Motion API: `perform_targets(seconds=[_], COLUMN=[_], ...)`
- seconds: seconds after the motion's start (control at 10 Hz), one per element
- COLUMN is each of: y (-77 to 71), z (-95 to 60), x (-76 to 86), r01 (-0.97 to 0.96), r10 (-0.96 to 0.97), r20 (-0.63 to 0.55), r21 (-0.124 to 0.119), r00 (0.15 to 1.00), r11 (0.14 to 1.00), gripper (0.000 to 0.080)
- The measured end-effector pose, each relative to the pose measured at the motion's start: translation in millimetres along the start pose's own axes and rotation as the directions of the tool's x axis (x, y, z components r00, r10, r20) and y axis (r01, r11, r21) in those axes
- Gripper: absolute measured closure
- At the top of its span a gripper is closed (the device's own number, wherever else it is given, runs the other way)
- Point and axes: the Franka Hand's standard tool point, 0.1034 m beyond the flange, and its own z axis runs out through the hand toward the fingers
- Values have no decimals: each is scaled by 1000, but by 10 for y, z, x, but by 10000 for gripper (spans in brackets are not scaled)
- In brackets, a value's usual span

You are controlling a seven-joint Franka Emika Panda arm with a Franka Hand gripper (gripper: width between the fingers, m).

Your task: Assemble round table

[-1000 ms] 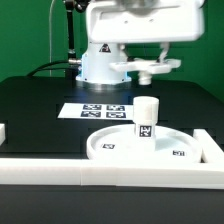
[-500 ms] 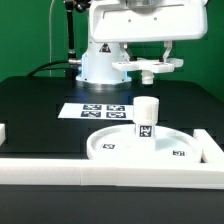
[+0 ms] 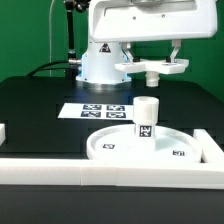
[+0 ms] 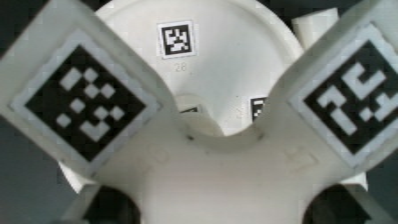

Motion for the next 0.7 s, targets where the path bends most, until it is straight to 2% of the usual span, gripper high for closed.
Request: perform_targets(seconds=[0.2, 0.3, 0.5, 0.7], y=[4, -2, -39, -35], z=[17, 48, 32, 55], x=[16, 78, 199, 198], r01=[16, 49, 80, 80], r10=[-16, -49, -80, -80], r20=[0, -2, -13, -12], r21=[-4, -13, -12, -13], r00=[1000, 999, 997, 997], r11=[1000, 999, 997, 997], gripper=[351, 351, 351, 351])
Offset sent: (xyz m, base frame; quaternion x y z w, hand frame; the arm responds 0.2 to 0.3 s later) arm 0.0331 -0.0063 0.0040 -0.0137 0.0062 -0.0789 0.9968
